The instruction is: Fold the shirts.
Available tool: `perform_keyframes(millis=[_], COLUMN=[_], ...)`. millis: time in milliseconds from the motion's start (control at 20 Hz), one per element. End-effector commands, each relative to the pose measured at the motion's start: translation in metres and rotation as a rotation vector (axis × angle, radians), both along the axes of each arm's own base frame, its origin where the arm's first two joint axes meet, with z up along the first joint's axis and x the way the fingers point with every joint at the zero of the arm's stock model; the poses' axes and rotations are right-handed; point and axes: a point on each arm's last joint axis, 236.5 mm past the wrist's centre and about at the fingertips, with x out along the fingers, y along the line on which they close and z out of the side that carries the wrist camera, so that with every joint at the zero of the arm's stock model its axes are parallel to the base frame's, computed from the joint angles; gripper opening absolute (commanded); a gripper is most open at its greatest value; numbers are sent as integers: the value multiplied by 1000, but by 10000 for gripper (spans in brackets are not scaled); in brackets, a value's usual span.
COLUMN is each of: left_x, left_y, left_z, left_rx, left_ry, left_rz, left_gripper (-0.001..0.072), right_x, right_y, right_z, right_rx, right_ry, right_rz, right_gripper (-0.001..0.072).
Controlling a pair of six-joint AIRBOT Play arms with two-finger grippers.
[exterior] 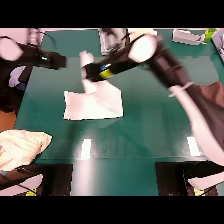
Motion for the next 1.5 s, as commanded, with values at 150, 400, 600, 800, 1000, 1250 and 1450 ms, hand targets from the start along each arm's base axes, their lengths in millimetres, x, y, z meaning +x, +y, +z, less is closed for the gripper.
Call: perform_keyframes(millis=[150,400,600,800,1000,1250,1450], left_x=[-34,-43,-42,-41,-42,-46,-48], left_y=[57,47,38,35,35,34,34], left_z=[43,27,29,31,30,26,24], left_rx=[52,35,-2,-15,-14,8,8], left_ry=[-57,12,1,-4,3,21,30], left_rz=[106,67,49,44,42,20,18], left_gripper=[32,31,32,32,32,32,32], right_x=[6,42,36,19,12,11,14], right_y=[47,-104,-210,-214,-198,-157,-131], right_z=[-30,-76,-128,-164,-206,-243,-254], right_rx=[71,-263,-436,-402,-412,-456,-468], right_ry=[-16,60,262,423,580,613,603], right_rz=[55,-122,-323,-335,-397,-346,-305], right_gripper=[334,330,351,555,554,555,546])
